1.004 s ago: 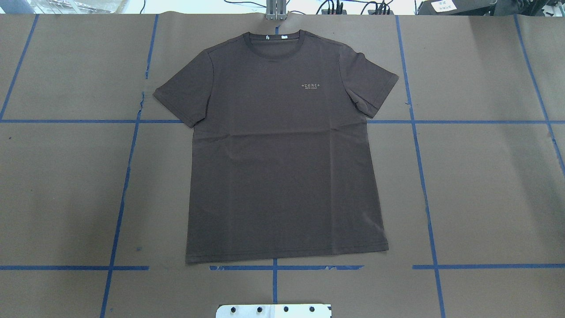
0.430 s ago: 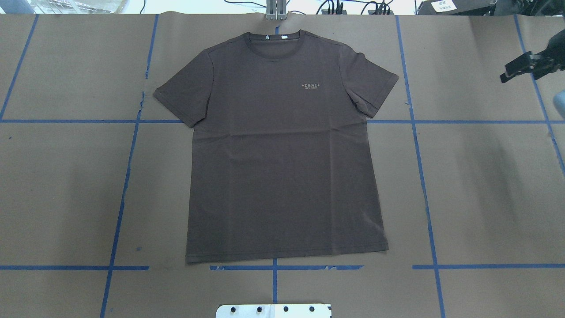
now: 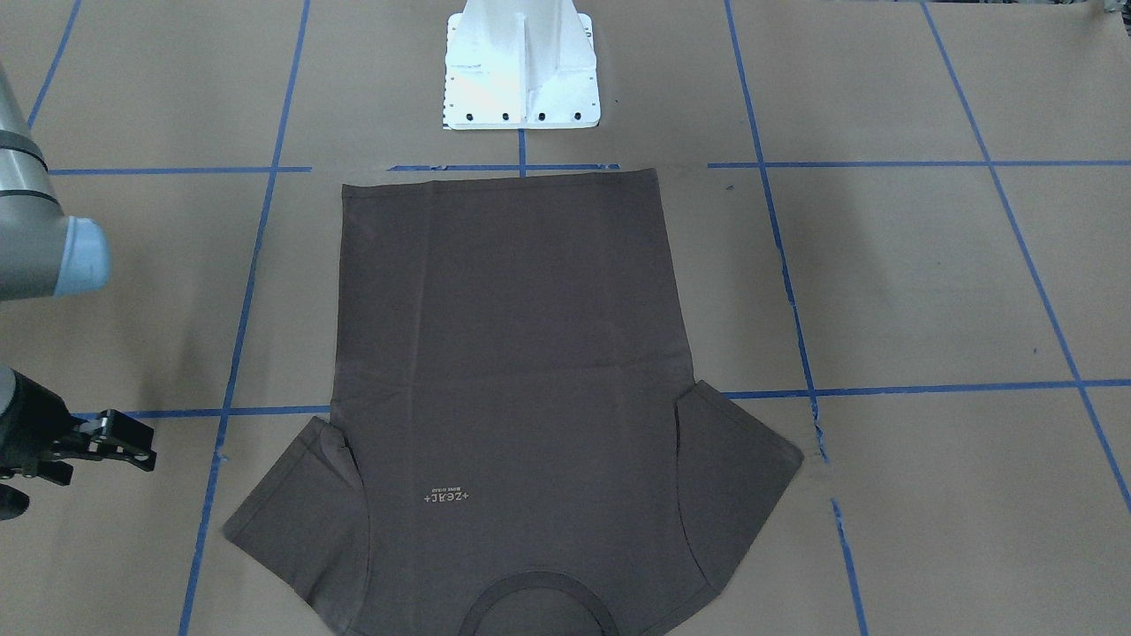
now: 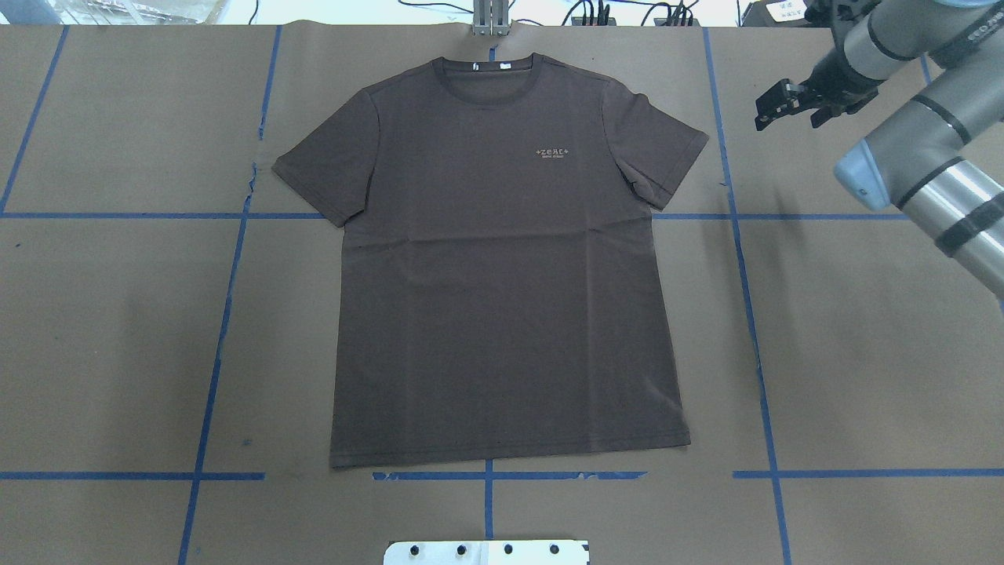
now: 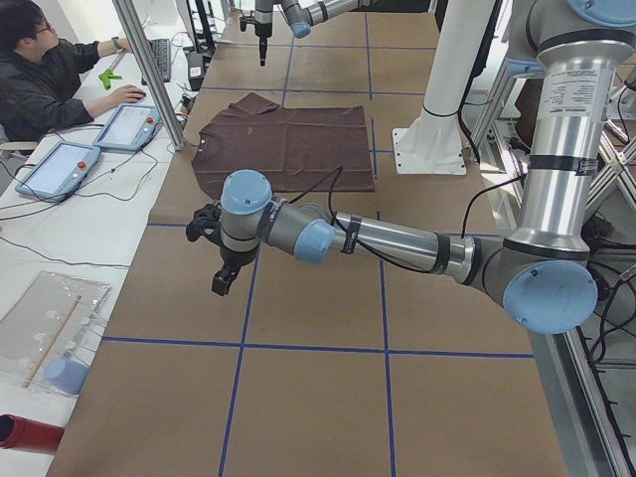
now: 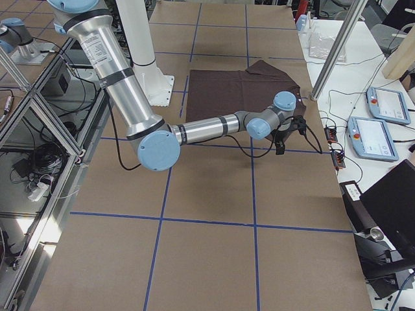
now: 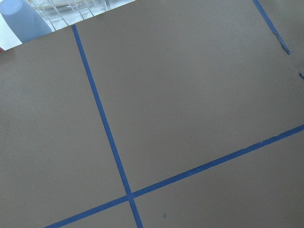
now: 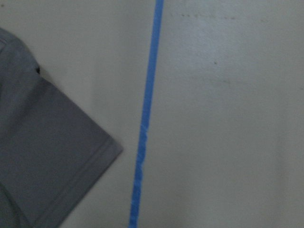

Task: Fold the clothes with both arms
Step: 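Move the right gripper over the brown shirt's sleeve nearest it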

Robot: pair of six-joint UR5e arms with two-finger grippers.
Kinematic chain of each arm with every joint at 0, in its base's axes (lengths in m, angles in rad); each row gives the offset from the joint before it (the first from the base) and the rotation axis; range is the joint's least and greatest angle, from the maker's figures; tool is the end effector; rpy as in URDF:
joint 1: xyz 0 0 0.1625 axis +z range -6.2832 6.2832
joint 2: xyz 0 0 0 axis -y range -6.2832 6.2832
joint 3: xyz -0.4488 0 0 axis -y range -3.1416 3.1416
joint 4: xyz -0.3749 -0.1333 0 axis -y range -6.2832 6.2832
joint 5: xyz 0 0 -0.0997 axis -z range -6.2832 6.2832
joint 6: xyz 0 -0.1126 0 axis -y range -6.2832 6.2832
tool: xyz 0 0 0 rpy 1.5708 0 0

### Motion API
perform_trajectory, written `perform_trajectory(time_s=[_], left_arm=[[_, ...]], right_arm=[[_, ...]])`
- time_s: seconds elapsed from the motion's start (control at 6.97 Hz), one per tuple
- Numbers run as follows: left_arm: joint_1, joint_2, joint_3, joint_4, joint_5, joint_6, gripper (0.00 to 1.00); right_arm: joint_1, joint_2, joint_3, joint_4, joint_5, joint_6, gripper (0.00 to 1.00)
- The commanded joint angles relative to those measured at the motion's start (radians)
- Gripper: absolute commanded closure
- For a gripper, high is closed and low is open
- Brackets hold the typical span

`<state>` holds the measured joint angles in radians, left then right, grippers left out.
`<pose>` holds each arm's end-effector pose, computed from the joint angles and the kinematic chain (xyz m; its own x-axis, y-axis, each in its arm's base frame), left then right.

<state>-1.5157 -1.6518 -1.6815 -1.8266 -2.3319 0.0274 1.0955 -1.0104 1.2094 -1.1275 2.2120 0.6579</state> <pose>-0.0264 -0.5318 0.5688 0.7049 0.3624 -0.6097 -0.0690 0.8906 0.4496 -0.2800 -0.6881 0.4811 0.6581 -0.1069 0.7453 -0.0455 0.9824 0.1811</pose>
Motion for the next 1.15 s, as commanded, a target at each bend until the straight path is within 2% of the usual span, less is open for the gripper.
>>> perform_trajectory(time_s=[0.0,0.29,0.57,0.86,1.0], left_arm=[[0.0,-0.003,0.0,-0.007,-0.001,0.002,0.0],[0.0,-0.005,-0.004,-0.007,-0.001,0.006,0.0],[0.0,-0.003,-0.007,-0.007,-0.001,0.002,0.0],[0.0,-0.005,-0.007,-0.007,-0.001,0.002,0.0],[0.0,-0.003,-0.007,-0.007,-0.001,0.002,0.0]], right_arm=[[-0.052,0.14,-0.172,0.041,-0.073,0.023,0.0],[-0.08,0.22,-0.307,0.06,-0.101,0.025,0.01],[-0.101,0.236,-0.352,0.06,-0.103,0.025,0.02],[-0.108,0.245,-0.378,0.06,-0.103,0.025,0.08],[-0.108,0.251,-0.393,0.06,-0.103,0.025,0.14]])
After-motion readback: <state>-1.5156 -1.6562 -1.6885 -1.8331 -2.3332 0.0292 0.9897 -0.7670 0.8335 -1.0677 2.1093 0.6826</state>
